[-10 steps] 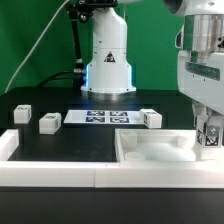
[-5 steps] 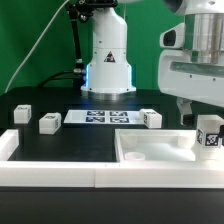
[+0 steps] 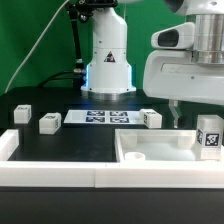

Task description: Assemble one leg

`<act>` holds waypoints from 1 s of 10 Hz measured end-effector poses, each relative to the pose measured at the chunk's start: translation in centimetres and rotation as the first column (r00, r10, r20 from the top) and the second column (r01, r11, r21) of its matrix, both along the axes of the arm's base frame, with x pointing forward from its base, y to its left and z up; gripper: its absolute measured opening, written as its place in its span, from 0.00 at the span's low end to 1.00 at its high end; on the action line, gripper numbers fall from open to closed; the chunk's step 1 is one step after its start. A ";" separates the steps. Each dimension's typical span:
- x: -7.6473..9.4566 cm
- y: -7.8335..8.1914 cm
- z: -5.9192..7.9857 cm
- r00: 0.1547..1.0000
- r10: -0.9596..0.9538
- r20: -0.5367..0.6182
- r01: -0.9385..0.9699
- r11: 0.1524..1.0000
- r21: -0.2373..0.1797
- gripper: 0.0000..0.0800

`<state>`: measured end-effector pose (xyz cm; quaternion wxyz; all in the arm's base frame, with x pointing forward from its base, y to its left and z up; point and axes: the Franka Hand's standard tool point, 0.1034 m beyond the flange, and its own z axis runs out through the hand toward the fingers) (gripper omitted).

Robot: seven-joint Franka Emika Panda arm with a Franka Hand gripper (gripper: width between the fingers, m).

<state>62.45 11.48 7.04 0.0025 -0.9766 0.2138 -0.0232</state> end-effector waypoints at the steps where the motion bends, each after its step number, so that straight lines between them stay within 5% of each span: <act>1: 0.0 0.1 -0.1 0.993 0.120 -0.002 -0.120 0.993 -0.009 0.81; 6: 0.3 0.3 0.5 0.914 0.406 -0.010 -0.406 0.913 -0.043 0.78; 8: 0.3 0.4 0.5 0.923 0.385 -0.009 -0.385 0.922 -0.041 0.36; 10: 0.3 0.3 0.4 0.931 0.365 -0.008 -0.365 0.930 -0.041 0.36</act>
Offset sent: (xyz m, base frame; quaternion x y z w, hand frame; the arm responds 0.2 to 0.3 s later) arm 0.0024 0.0124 0.0102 -0.0124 -0.0199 -0.2488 0.9683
